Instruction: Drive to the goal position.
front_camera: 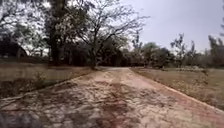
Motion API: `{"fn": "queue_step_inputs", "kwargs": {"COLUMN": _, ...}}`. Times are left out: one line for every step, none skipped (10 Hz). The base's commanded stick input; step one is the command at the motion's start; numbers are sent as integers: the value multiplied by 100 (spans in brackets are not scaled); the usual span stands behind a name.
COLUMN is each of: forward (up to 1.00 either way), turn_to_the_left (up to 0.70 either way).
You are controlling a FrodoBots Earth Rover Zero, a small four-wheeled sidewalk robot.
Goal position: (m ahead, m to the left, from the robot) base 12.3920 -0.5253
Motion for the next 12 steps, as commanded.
{"fn": "queue_step_inputs", "kwargs": {"forward": 70, "turn_to_the_left": 0}}
{"fn": "queue_step_inputs", "kwargs": {"forward": 70, "turn_to_the_left": 0}}
{"fn": "queue_step_inputs", "kwargs": {"forward": 70, "turn_to_the_left": 0}}
{"fn": "queue_step_inputs", "kwargs": {"forward": 70, "turn_to_the_left": 0}}
{"fn": "queue_step_inputs", "kwargs": {"forward": 70, "turn_to_the_left": 0}}
{"fn": "queue_step_inputs", "kwargs": {"forward": 70, "turn_to_the_left": 0}}
{"fn": "queue_step_inputs", "kwargs": {"forward": 70, "turn_to_the_left": 0}}
{"fn": "queue_step_inputs", "kwargs": {"forward": 70, "turn_to_the_left": 0}}
{"fn": "queue_step_inputs", "kwargs": {"forward": 70, "turn_to_the_left": 0}}
{"fn": "queue_step_inputs", "kwargs": {"forward": 70, "turn_to_the_left": 0}}
{"fn": "queue_step_inputs", "kwargs": {"forward": 70, "turn_to_the_left": 0}}
{"fn": "queue_step_inputs", "kwargs": {"forward": 70, "turn_to_the_left": 0}}
